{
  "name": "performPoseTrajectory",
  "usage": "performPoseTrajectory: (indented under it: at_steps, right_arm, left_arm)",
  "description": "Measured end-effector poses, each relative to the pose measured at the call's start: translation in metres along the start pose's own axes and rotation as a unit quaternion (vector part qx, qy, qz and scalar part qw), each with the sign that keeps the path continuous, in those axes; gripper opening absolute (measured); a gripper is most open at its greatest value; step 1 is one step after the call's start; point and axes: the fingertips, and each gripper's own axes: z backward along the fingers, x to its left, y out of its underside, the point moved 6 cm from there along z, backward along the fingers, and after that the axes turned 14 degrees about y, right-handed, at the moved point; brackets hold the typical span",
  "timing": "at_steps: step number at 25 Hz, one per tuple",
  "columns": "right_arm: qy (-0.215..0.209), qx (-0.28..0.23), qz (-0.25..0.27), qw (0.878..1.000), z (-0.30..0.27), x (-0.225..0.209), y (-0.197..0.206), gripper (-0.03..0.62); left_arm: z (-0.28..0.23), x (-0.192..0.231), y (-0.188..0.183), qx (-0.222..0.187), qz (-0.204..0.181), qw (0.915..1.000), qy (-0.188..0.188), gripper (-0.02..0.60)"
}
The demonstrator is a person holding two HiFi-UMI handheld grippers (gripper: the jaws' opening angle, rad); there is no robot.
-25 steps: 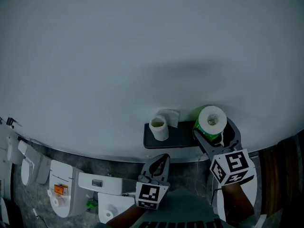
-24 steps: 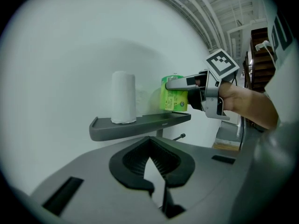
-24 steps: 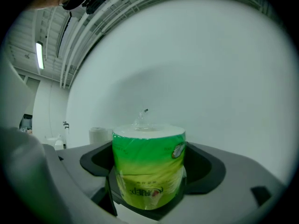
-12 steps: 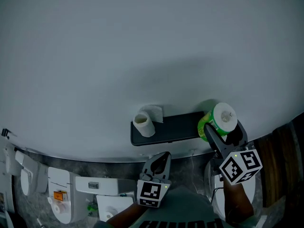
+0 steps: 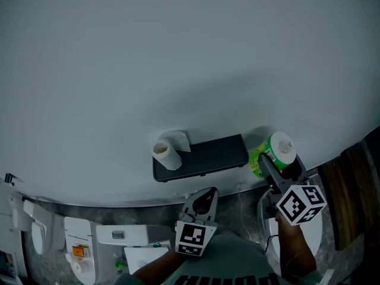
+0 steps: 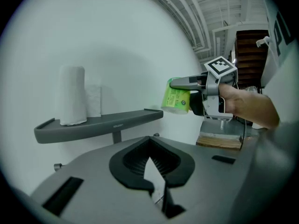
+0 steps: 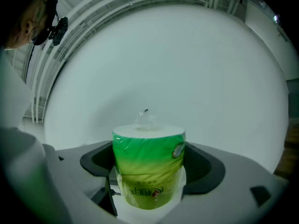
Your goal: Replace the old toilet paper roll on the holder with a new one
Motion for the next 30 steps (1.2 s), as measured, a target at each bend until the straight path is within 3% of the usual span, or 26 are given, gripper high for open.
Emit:
performPoseTrajectory:
  at_steps: [13, 23, 30]
  right_arm:
    - [0.025, 0.052, -0.14, 0.988, -0.016, -0.047, 0.042, 0.444]
    - [0.028, 0.102, -0.26, 0.96, -0.039, -0.059, 0.08, 0.443]
    - [0.026, 0.125, -0.312, 0.942, -0.053, -0.056, 0.099, 0.443]
  left_arm:
    - [-0.01, -0.001, 0.008, 0.028, -0.005, 0.9995, -0.011, 0.005]
    - [-0.005, 0.007, 0.016, 0.036, 0.013, 0.9989, -0.028, 0.005]
    - [0.0, 0.017, 0.022, 0.041, 0.019, 0.9982, -0.038, 0.005]
